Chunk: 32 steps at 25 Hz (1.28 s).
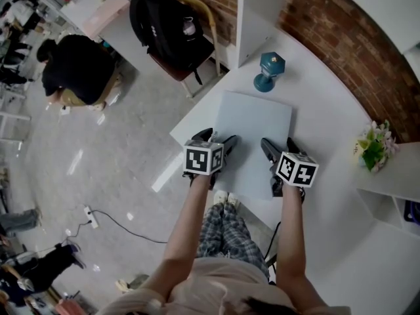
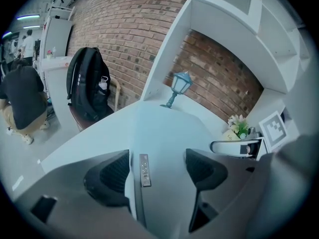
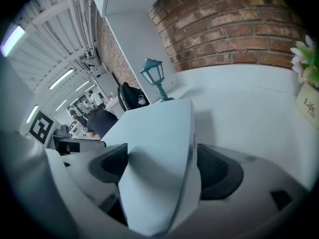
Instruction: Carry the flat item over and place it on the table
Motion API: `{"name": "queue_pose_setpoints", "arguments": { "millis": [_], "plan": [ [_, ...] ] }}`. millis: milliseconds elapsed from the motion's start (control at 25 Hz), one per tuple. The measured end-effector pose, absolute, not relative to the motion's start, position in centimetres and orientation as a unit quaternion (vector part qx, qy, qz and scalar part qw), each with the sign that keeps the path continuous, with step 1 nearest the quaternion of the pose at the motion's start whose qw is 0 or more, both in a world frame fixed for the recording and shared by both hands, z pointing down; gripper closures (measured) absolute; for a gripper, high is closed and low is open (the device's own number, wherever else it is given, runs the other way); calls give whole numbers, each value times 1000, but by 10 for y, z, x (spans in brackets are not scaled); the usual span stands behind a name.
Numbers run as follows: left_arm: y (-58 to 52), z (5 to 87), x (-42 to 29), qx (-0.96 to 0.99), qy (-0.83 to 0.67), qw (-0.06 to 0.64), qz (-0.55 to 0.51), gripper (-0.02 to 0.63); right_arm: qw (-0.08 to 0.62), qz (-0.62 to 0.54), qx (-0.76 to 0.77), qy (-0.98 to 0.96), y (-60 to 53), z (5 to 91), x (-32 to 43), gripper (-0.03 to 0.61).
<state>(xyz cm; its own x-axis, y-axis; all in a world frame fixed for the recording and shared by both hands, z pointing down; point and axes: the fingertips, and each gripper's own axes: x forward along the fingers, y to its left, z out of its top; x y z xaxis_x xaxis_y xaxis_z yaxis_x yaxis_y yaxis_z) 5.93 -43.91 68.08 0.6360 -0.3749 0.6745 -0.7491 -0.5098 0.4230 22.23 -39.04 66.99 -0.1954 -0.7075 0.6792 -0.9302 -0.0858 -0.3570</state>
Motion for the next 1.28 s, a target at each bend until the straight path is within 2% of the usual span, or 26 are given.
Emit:
{"name": "queue_pose_setpoints", "arguments": {
  "millis": [320, 520, 600, 880, 1040, 1280],
  "plan": [
    [-450, 631, 53, 855, -348, 316, 221, 270, 88, 370, 627, -680, -387, 630, 224, 143],
    [-455, 572, 35, 881, -363, 265, 151, 273, 27, 289, 642, -710, -376, 570, 236, 165],
    [-454, 550, 29, 890, -367, 241, 126, 278, 7, 247, 649, -720, -369, 544, 241, 231],
    [-439, 470, 12, 913, -379, 142, 51, 461, -25, 132, 679, -722, -340, 464, 253, 408],
    [-425, 429, 5, 920, -380, 98, 13, 537, -35, 82, 697, -711, -322, 427, 259, 508],
    [-412, 386, -8, 921, -384, 53, -30, 575, -60, 43, 707, -704, -303, 391, 265, 558]
  ]
}}
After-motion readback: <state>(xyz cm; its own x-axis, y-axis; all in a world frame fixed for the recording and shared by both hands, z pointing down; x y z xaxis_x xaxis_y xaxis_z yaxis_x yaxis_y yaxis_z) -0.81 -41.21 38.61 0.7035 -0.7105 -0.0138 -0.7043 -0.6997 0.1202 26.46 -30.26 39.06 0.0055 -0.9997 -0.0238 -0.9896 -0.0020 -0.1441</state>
